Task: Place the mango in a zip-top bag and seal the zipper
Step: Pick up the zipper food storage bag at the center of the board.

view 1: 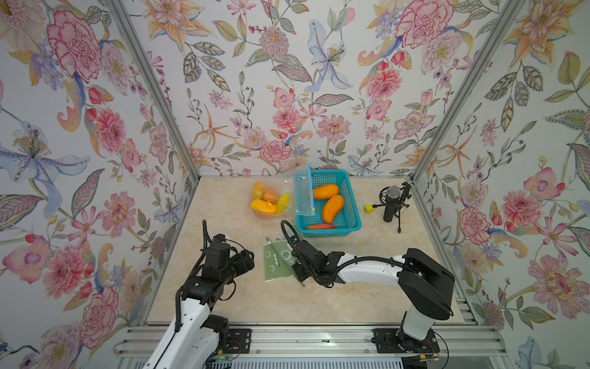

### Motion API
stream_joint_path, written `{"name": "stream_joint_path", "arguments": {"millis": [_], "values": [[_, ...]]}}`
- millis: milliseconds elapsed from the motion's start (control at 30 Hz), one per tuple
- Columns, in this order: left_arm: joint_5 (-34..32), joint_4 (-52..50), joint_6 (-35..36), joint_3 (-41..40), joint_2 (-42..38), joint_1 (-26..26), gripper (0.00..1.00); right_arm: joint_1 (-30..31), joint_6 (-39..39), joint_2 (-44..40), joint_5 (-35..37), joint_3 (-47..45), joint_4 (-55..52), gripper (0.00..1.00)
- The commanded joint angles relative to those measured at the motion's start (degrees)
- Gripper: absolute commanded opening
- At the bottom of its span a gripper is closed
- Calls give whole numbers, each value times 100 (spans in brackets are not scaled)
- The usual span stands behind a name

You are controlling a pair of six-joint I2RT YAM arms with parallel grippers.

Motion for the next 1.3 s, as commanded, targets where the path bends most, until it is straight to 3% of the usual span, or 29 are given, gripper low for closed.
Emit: {"name": "stream_joint_path", "arguments": {"millis": [0,33,67,133,167,433,533,567,633,733,967,1267], "values": [[95,76,-48,-79,-23,-36,80,-41,-1,-121,-67,-127,-43,0],[97,76,-41,-79,-22,-36,80,-47,-30,-76,-158,-101,-59,0],[103,81,-43,-87,-23,-36,80,-42,-39,-48,-231,-83,-70,7],[114,97,-48,-92,-11,-34,80,-21,-17,99,-318,-25,-104,38],[114,101,-52,-79,3,-38,80,-17,-11,191,-318,23,-145,42],[97,72,-50,-57,-38,-36,80,-22,-52,789,-363,151,-229,47],[80,68,-48,-70,-40,-35,80,-20,-29,896,-566,159,-216,43],[74,70,-54,-75,-40,-36,79,-32,-8,930,-680,151,-203,36],[79,103,-57,-79,-25,-31,80,-53,29,989,-833,142,-177,14],[117,164,-49,-99,32,-36,80,-82,51,927,-886,109,-123,0],[253,288,-4,-114,92,-36,79,-241,239,510,-1216,53,153,0],[835,888,23,-168,38,-208,76,-778,1024,-526,-2015,-356,1085,0]]}}
